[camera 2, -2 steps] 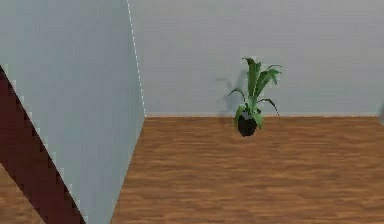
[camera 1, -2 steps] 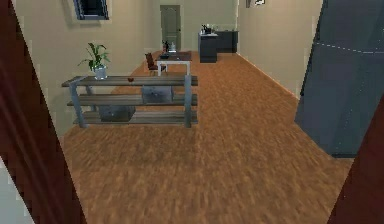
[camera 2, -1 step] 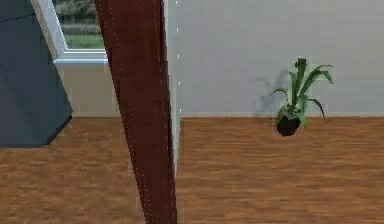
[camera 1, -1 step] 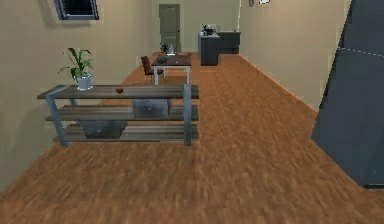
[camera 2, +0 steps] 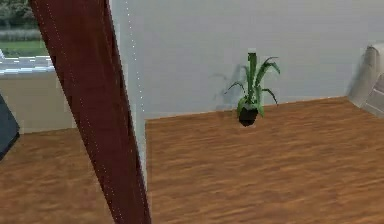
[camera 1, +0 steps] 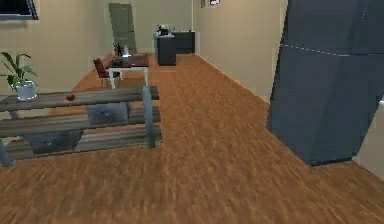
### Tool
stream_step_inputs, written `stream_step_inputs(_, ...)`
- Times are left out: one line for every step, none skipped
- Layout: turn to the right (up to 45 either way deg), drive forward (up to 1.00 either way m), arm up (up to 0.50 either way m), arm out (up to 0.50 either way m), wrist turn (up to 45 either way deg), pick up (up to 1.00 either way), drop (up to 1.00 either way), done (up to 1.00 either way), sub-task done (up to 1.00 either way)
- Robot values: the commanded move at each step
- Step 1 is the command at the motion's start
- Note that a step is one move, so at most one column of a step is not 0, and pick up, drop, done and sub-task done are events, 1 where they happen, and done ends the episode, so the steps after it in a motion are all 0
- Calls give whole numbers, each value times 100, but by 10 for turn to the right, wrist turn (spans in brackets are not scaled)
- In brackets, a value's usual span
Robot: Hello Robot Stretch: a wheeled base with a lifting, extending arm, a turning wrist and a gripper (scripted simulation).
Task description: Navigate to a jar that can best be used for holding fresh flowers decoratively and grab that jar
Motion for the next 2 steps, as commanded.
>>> stream_step_inputs(0,100,0,0,0,0,0,0,0)
stream_step_inputs(0,100,0,0,0,0,0,0,0)
